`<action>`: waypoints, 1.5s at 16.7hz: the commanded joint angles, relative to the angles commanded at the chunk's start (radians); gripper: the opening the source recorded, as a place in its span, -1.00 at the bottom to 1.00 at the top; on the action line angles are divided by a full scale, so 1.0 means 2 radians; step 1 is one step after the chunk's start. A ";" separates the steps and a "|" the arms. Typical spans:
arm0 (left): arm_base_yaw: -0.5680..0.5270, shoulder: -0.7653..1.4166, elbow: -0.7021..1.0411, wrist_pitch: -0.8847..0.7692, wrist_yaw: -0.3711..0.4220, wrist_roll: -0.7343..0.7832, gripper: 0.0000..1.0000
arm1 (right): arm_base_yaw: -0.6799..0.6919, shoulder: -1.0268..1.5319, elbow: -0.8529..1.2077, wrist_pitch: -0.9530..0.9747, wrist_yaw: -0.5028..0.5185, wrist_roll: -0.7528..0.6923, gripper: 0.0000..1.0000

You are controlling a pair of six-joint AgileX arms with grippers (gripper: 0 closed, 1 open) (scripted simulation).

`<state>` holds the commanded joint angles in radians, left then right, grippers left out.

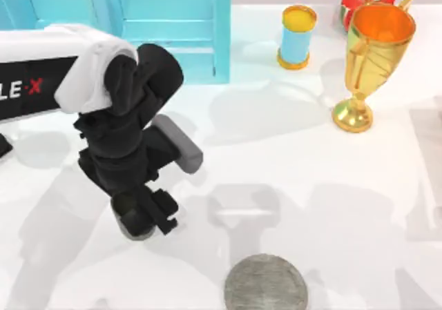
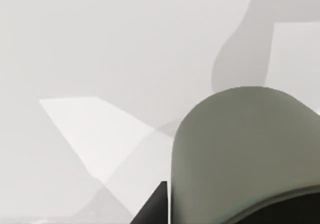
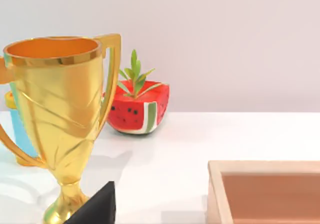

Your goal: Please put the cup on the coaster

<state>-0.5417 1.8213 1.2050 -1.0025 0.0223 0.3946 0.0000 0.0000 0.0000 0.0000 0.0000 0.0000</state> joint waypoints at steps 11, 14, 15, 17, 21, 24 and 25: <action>-0.211 0.058 0.141 -0.065 0.002 -0.592 -1.00 | 0.000 0.000 0.000 0.000 0.000 0.000 1.00; -0.241 0.057 0.158 -0.069 -0.002 -0.674 -1.00 | 0.000 0.000 0.000 0.000 0.000 0.000 1.00; -0.248 0.056 0.161 -0.070 -0.003 -0.691 -1.00 | 0.000 0.000 0.000 0.000 0.000 0.000 1.00; -0.254 0.055 0.164 -0.070 -0.004 -0.709 -1.00 | 0.000 0.000 0.000 0.000 0.000 0.000 1.00; -0.254 0.055 0.164 -0.070 -0.004 -0.709 -1.00 | 0.000 0.000 0.000 0.000 0.000 0.000 1.00; -0.252 0.057 0.155 -0.061 -0.003 -0.708 -1.00 | 0.000 0.000 0.000 0.000 0.000 0.000 1.00; -0.252 0.060 0.146 -0.049 -0.003 -0.707 -1.00 | 0.000 0.000 0.000 0.000 0.000 0.000 1.00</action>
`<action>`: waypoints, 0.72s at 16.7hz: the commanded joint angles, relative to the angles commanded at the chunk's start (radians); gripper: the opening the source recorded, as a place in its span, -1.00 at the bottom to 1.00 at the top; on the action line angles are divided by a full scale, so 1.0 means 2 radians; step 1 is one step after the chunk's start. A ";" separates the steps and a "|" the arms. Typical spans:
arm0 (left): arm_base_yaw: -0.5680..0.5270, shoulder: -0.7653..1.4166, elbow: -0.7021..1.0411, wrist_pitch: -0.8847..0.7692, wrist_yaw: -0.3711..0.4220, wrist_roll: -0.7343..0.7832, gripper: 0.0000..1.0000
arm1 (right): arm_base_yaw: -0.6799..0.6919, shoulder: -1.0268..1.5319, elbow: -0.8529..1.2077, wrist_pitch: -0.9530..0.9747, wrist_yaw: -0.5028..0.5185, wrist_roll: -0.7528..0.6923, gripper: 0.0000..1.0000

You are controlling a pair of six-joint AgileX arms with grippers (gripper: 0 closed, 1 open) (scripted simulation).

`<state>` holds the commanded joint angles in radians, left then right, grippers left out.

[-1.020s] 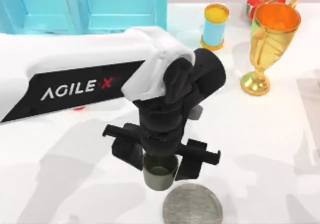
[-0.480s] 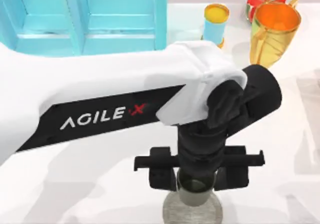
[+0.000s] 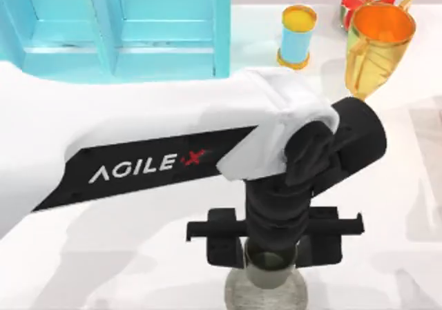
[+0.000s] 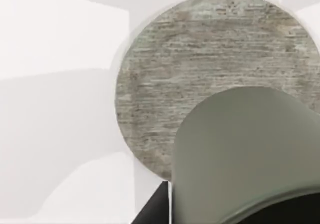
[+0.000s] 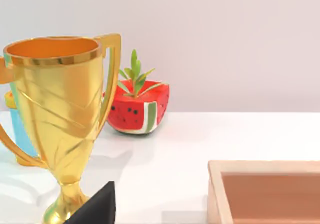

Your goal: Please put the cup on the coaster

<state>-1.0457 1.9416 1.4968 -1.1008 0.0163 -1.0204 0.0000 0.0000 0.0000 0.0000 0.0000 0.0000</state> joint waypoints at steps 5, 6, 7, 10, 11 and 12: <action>-0.001 0.026 -0.056 0.089 0.001 0.000 -1.00 | 0.000 0.000 0.000 0.000 0.000 0.000 1.00; -0.001 0.030 -0.062 0.096 0.000 0.000 -1.00 | 0.000 0.000 0.000 0.000 0.000 0.000 1.00; -0.001 0.031 -0.063 0.097 0.000 0.000 -1.00 | 0.000 0.000 0.000 0.000 0.000 0.000 1.00; -0.001 0.031 -0.063 0.097 0.000 0.000 -1.00 | 0.000 0.000 0.000 0.000 0.000 0.000 1.00; -0.001 0.031 -0.063 0.097 0.000 0.000 -0.85 | 0.000 0.000 0.000 0.000 0.000 0.000 1.00; -0.001 0.031 -0.063 0.097 0.000 0.000 -0.70 | 0.000 0.000 0.000 0.000 0.000 0.000 1.00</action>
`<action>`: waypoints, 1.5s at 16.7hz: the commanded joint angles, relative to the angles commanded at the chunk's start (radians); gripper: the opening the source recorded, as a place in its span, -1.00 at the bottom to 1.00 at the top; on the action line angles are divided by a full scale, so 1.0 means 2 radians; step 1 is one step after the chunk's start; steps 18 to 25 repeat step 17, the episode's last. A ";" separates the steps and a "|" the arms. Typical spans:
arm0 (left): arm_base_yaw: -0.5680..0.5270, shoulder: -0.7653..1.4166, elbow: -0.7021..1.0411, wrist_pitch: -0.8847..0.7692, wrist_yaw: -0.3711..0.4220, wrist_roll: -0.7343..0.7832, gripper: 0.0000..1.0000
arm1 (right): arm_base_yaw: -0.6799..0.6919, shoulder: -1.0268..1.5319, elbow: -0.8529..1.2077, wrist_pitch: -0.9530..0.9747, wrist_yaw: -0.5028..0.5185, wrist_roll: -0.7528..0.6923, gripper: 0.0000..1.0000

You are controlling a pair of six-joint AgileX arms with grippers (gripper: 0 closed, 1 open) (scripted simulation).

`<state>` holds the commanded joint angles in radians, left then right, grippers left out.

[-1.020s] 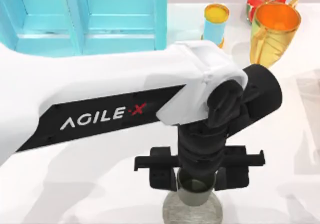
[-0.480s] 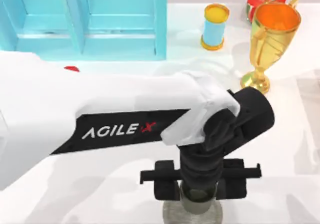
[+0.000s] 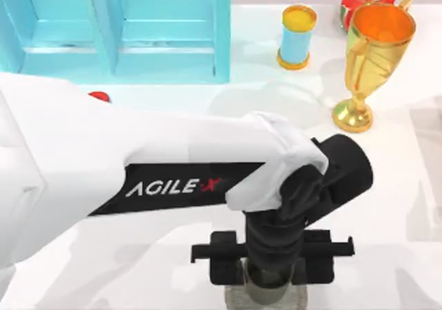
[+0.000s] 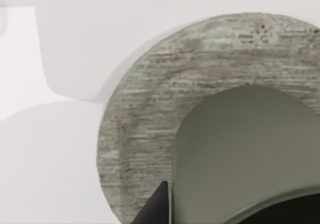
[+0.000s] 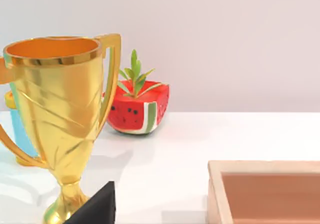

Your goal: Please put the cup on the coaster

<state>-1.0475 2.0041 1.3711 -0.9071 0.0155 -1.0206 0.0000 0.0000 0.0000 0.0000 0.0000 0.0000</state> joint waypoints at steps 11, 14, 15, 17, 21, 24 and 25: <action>0.000 0.000 0.000 0.000 0.000 0.000 0.96 | 0.000 0.000 0.000 0.000 0.000 0.000 1.00; 0.000 0.000 0.000 0.000 0.000 0.000 1.00 | 0.000 0.000 0.000 0.000 0.000 0.000 1.00; 0.000 0.000 0.000 0.000 0.000 0.000 1.00 | 0.000 0.000 0.000 0.000 0.000 0.000 1.00; 0.000 0.000 0.000 0.000 0.000 0.000 1.00 | 0.000 0.000 0.000 0.000 0.000 0.000 1.00; 0.000 0.000 0.000 0.000 0.000 0.000 1.00 | 0.000 0.000 0.000 0.000 0.000 0.000 1.00; 0.000 0.000 0.000 0.000 0.000 0.000 1.00 | 0.000 0.000 0.000 0.000 0.000 0.000 1.00; 0.000 0.000 0.000 0.000 0.000 0.000 1.00 | 0.000 0.000 0.000 0.000 0.000 0.000 1.00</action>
